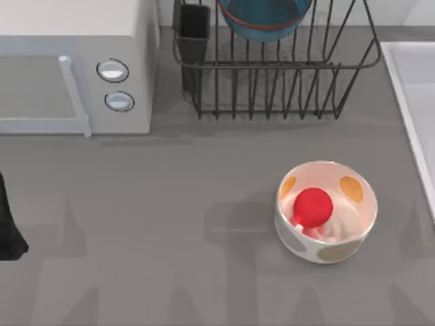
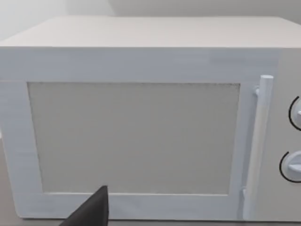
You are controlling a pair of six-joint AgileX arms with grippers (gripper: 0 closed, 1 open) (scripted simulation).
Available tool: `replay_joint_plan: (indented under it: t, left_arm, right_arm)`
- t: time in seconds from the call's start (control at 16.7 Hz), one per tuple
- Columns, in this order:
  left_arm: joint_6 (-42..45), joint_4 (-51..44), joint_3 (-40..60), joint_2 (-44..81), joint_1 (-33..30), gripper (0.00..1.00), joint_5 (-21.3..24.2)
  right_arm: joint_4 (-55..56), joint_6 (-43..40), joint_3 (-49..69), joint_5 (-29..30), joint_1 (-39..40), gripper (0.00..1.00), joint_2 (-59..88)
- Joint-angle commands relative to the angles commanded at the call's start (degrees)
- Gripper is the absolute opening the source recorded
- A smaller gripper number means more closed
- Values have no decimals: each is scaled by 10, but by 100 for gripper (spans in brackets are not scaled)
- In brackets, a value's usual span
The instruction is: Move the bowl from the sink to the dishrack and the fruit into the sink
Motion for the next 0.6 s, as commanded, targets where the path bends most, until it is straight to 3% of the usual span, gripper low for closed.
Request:
replay_joint_plan:
  t: [0.3,0.6]
  left_arm:
    - [0,0,0,0,0,100,0]
    - [0,0,0,0,0,100,0]
  right_arm:
    - [-33,15,43,1,13,100,55]
    - [-136,60,181,1,57,100,231]
